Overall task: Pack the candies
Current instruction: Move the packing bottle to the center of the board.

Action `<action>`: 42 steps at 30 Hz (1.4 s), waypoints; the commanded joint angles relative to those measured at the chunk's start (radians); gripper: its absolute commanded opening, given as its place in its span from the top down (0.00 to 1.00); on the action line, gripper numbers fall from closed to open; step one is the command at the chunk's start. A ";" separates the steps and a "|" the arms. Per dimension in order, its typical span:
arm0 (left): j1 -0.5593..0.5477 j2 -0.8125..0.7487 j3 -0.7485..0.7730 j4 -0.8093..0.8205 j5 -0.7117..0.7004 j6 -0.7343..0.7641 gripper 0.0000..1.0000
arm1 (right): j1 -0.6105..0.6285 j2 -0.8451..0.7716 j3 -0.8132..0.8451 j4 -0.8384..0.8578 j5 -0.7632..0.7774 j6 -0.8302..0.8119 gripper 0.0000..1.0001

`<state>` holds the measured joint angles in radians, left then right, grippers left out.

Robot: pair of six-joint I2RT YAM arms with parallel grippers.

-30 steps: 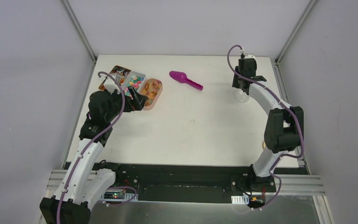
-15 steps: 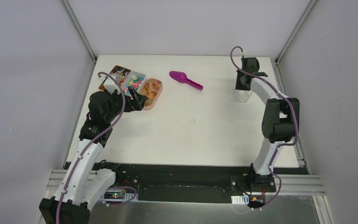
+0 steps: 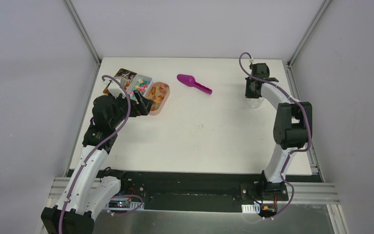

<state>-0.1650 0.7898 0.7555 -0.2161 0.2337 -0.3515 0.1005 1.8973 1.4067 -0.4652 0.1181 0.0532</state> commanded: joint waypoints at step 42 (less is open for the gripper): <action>-0.015 -0.032 0.049 -0.079 -0.241 0.027 0.06 | 0.708 -0.173 -0.138 -0.013 -0.189 0.213 0.96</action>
<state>-0.1711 0.7757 0.7589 -0.3084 0.0029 -0.3473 0.7902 1.7309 1.2331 -0.4919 -0.0696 0.2390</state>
